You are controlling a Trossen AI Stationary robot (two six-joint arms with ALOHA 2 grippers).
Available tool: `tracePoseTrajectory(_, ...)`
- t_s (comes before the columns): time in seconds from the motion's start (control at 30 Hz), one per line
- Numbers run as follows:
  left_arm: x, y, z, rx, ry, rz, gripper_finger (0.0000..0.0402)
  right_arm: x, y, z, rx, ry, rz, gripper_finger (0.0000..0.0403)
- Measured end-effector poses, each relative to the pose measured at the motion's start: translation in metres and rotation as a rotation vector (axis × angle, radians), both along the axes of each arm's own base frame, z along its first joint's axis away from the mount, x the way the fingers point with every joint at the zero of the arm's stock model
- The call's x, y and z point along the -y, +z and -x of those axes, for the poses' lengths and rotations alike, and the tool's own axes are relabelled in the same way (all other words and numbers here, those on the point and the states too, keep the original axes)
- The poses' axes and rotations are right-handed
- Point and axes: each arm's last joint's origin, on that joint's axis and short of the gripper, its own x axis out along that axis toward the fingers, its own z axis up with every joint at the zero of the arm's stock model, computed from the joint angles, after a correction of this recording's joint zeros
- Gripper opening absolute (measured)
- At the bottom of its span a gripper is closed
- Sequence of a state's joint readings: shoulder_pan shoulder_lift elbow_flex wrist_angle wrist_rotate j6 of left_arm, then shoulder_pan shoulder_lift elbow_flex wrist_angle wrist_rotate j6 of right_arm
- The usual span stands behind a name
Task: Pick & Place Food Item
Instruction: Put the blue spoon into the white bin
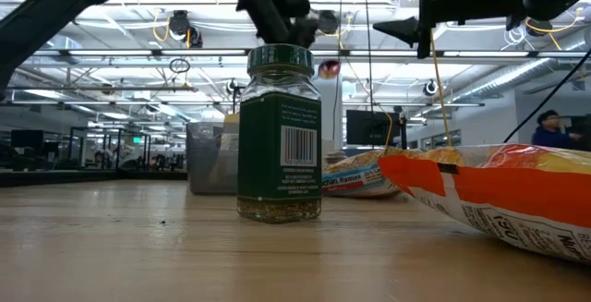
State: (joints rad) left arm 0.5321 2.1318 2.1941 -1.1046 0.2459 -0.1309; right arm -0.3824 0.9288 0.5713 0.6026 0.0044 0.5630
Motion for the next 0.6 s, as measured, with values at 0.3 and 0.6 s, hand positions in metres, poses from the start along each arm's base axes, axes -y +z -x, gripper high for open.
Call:
tracePoseTrajectory(0.3, -0.023, -0.039, -0.008, -0.072, 0.118, 0.077, 0.0009, 0.000, -0.001, 0.000, -0.021, -0.004, 0.019, 0.0269)
tracePoseTrajectory(0.6, -0.028, -0.059, -0.015, -0.108, 0.169, 0.106, 0.0010, 0.000, -0.003, 0.000, -0.036, -0.004, 0.021, 0.0259)
